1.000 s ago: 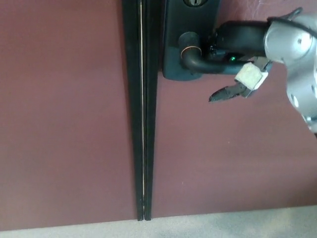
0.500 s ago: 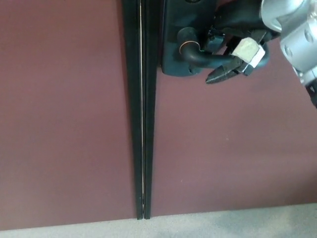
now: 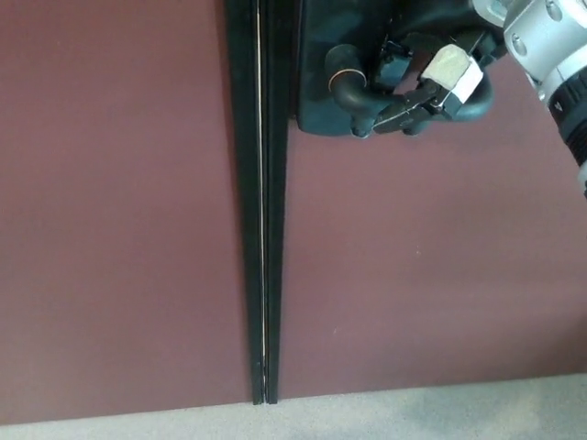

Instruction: The robot walks towards the door handle and put its right hand on it and twist the handle

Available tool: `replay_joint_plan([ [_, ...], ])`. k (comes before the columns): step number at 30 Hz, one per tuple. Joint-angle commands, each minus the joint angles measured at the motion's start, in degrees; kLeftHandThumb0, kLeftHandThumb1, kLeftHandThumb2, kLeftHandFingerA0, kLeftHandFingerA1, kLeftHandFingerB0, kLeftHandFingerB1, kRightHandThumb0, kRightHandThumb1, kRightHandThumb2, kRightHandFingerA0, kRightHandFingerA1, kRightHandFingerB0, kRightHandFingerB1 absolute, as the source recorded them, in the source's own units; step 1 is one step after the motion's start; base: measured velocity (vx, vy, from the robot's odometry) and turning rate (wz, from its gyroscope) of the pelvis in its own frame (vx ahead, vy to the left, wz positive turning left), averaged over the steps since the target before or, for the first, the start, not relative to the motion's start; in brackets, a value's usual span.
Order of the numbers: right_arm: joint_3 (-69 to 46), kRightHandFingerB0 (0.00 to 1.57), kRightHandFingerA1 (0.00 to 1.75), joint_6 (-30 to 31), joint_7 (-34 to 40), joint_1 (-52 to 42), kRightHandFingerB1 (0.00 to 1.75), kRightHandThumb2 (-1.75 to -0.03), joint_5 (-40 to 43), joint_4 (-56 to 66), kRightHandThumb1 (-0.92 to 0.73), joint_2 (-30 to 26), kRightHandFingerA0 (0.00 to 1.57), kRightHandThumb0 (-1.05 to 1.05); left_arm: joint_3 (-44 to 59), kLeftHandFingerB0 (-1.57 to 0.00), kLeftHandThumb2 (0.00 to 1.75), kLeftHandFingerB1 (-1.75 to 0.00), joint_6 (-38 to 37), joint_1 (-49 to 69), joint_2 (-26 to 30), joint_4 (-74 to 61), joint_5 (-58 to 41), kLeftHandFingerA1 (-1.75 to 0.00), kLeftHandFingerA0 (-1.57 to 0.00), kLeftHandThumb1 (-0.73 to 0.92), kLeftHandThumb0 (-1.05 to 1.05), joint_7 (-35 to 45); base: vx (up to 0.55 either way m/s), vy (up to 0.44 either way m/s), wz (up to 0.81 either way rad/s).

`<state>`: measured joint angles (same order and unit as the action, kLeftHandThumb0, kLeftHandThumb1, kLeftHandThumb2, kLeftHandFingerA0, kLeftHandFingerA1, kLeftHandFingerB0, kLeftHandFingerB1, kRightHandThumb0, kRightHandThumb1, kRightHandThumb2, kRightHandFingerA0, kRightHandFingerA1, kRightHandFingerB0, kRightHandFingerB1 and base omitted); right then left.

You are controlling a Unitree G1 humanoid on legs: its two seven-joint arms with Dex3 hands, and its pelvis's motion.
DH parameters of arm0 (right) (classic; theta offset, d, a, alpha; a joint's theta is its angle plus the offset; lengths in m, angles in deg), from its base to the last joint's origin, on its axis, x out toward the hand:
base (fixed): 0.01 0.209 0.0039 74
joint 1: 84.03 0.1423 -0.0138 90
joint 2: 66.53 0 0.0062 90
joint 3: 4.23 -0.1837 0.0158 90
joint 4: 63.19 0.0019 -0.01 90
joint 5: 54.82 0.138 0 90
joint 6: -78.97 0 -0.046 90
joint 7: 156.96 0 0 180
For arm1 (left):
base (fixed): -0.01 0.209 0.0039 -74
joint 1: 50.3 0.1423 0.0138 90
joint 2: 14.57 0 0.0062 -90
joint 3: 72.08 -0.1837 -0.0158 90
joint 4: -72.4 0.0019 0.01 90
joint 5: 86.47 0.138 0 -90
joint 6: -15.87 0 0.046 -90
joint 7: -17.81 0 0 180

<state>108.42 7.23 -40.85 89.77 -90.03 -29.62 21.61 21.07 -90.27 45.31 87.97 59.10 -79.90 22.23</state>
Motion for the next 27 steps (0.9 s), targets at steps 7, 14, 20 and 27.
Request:
replay_joint_plan([
  [7,3.5,0.28,0.39,-7.8,22.9,10.2,0.41,-0.79,-7.0,6.6,-0.47,-4.0,0.16,-0.74,0.4,-0.7,0.51,-0.66,-0.1,2.4,0.9,0.2,0.1,-0.69,-0.75,0.39,-0.33,3.0,0.0,0.0,0.0],
  [14,3.6,0.0,0.0,-9.7,30.6,0.3,0.07,-0.86,-12.2,21.0,-0.52,-8.2,0.0,-0.84,0.0,-0.7,0.51,-0.66,-0.1,2.3,1.2,0.4,0.7,-0.69,-0.75,0.39,-0.33,2.7,0.0,0.0,0.0],
  [20,-0.4,0.0,0.0,-3.0,23.2,3.8,0.05,-0.88,-7.9,19.1,-0.53,-6.7,0.0,-0.88,0.1,-0.7,0.51,-0.66,0.2,1.9,1.0,0.3,0.5,-0.69,-0.76,0.39,-0.33,2.9,0.0,0.0,0.0],
  [27,0.1,0.0,0.0,-3.3,25.0,6.0,0.02,-0.88,-9.6,18.2,-0.52,-8.9,0.0,-0.88,0.1,-0.7,0.52,-0.66,-0.2,1.9,1.1,0.3,0.6,-0.69,-0.76,0.39,-0.34,3.0,0.0,0.0,0.0],
])
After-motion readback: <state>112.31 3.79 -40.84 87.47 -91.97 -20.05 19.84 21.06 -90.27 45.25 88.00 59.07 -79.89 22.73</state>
